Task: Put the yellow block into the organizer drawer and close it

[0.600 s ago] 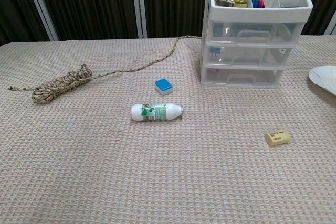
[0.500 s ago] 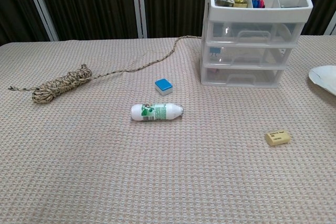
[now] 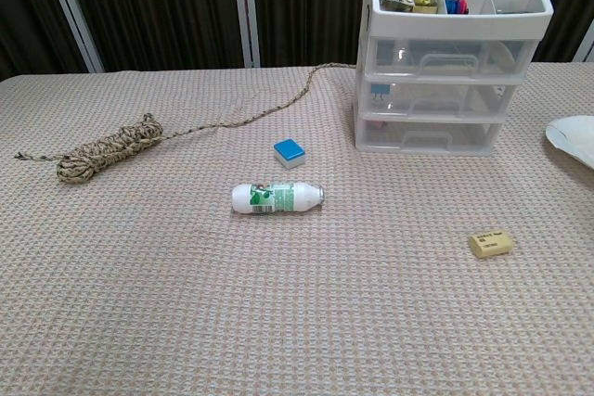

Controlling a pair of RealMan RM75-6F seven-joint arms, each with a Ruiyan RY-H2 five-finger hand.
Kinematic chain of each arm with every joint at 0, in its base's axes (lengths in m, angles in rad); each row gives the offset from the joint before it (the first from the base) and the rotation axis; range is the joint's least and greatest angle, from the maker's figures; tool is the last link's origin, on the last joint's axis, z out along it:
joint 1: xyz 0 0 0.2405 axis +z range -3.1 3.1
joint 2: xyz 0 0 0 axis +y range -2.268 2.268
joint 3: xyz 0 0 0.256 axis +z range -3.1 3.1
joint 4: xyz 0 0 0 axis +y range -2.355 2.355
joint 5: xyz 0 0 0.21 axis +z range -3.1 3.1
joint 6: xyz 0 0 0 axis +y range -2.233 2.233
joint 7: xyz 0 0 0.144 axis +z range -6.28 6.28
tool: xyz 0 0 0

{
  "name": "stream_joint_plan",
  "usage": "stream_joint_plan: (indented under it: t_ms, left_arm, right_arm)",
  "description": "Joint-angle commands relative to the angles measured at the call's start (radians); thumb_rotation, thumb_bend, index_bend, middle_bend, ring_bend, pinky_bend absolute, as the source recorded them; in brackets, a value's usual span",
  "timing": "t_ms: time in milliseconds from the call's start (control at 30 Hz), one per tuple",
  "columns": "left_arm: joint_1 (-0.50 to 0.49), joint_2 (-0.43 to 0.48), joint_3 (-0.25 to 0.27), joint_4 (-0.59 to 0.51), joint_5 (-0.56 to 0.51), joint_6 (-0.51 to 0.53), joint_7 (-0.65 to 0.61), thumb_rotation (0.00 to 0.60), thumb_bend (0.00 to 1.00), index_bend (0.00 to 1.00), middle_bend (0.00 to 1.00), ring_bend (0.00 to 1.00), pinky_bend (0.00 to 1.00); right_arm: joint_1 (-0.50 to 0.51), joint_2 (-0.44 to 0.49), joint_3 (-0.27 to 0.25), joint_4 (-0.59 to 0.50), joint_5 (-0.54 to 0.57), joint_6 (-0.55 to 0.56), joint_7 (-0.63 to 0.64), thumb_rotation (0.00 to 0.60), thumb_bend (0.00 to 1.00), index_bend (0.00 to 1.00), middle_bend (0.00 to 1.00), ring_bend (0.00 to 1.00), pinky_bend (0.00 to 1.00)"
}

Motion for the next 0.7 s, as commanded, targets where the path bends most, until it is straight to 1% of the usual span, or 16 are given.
stream_joint_plan:
  t_ms: [33, 700]
  left_arm:
    - [0.000, 0.001, 0.000, 0.001, -0.002, -0.002, -0.002, 0.600, 0.16, 0.11, 0.00, 0.00, 0.00]
    - [0.003, 0.004, 0.002, -0.008, -0.003, -0.002, 0.000, 0.600, 0.16, 0.11, 0.00, 0.00, 0.00]
  right_arm:
    - [0.002, -0.001, 0.001, 0.000, 0.000, -0.002, -0.002, 0.600, 0.08, 0.08, 0.00, 0.00, 0.00]
    - [0.014, -0.011, 0.005, 0.015, -0.028, 0.007, -0.014, 0.600, 0.08, 0.08, 0.00, 0.00, 0.00]
